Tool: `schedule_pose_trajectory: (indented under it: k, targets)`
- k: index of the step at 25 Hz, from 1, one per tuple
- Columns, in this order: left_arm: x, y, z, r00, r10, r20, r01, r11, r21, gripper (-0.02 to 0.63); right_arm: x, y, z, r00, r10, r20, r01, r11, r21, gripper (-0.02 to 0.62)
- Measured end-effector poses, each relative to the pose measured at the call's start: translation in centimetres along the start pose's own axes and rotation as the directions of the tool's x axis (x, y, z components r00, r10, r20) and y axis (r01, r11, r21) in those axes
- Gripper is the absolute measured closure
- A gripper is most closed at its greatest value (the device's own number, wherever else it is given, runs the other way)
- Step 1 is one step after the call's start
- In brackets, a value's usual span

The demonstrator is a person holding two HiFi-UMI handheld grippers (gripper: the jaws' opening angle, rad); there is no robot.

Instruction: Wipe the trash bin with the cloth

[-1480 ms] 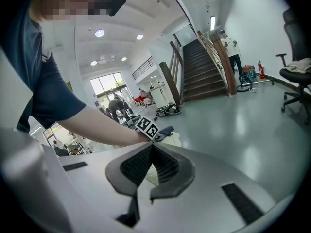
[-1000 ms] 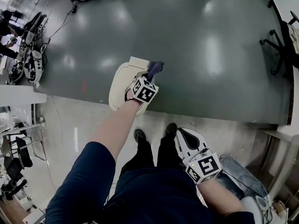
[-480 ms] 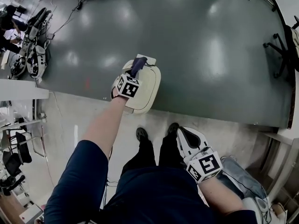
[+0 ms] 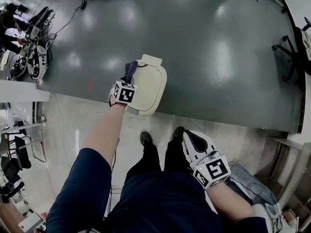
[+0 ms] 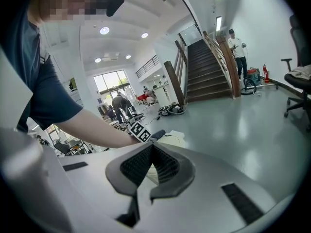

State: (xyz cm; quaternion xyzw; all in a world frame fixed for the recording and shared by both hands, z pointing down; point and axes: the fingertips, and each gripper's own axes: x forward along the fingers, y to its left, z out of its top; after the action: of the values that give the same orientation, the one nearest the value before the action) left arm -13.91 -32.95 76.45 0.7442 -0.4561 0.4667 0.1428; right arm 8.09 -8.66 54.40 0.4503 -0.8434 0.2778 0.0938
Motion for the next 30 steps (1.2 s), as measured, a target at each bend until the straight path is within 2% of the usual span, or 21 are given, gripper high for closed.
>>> schedule_pose_trajectory:
  k: [4,11,19,24,30]
  targets:
    - [-0.7,-2.9,0.4,0.999,-0.025,0.023,0.025,1.0,-0.009,0.554,-0.8,0.1,0.0,1.0,-0.005,0.018,0.005,1.0,0.008,0.591]
    - [-1.4,-11.2,2.4,0.988,-0.139,0.072,0.135,0.989,0.052,0.554,-2.4,-0.3,-0.6,1.0,-0.017,0.025,0.016,1.0,0.019,0.591]
    - [-2.5,-15.8,2.3,0.969,-0.229,0.094,0.223,0.972,0.07,0.554,-1.8,1.2,-1.2,1.0,0.002,0.004,-0.002,1.0,0.013,0.591]
    - [-3.6,-15.2,0.6,0.965,-0.24,0.101,0.232,0.969,0.082,0.554,-1.0,2.7,-1.2,0.999,0.036,0.006,-0.036,0.999,-0.008,0.591]
    - [-4.3,-9.2,-2.2,0.985,-0.157,0.075,0.155,0.987,0.03,0.554,-0.2,4.7,-1.1,0.997,0.074,0.001,-0.074,0.997,-0.013,0.591]
